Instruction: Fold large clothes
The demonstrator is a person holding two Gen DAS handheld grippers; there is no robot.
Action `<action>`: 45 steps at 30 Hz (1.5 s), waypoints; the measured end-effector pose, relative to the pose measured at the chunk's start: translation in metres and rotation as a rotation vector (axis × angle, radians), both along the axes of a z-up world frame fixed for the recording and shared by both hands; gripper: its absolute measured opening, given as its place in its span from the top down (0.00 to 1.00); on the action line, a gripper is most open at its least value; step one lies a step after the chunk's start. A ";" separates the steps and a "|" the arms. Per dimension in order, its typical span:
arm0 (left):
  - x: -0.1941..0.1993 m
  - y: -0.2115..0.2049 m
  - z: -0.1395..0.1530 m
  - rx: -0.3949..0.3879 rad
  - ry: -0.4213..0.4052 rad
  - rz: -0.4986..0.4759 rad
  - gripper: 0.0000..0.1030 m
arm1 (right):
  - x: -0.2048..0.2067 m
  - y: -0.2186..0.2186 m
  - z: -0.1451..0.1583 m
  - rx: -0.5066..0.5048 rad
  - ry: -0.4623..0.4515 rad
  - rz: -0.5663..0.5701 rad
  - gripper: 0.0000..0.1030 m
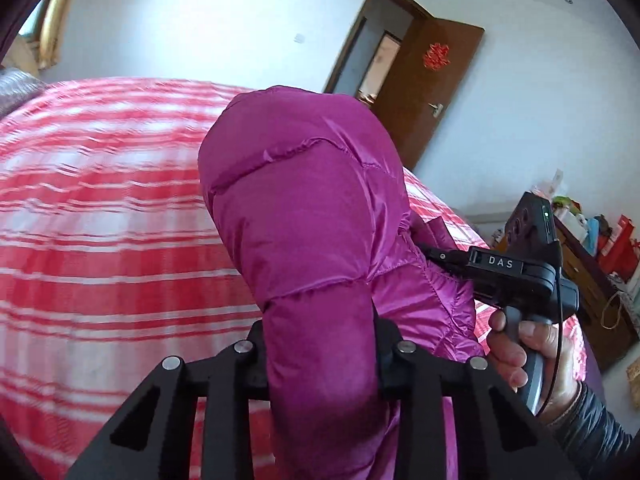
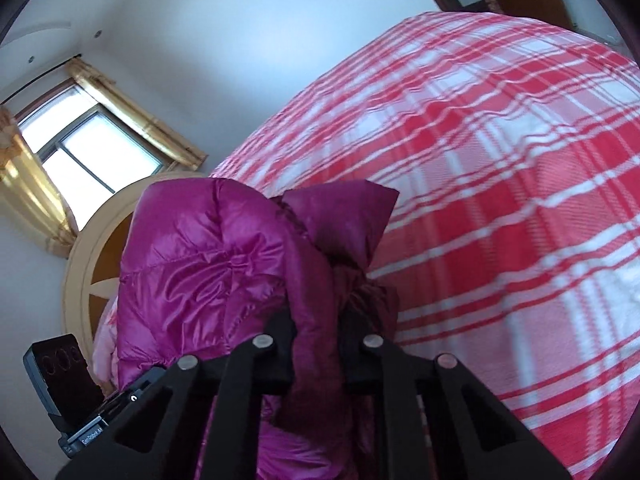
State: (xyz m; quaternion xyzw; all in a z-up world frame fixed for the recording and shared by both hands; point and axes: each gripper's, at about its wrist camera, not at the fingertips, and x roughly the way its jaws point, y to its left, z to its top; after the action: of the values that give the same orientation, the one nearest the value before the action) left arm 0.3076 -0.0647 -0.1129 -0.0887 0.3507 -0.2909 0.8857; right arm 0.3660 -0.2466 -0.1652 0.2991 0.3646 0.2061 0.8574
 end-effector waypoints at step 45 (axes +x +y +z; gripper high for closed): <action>-0.042 0.227 -0.040 0.098 0.123 0.491 0.35 | 0.063 0.284 -0.028 -0.083 0.134 0.424 0.69</action>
State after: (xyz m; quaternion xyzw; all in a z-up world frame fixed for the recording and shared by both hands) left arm 0.2659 0.1625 -0.1527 -0.1458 0.3856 -0.0440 0.9100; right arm 0.4288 0.0375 -0.1936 0.1931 0.4836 0.3464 0.7803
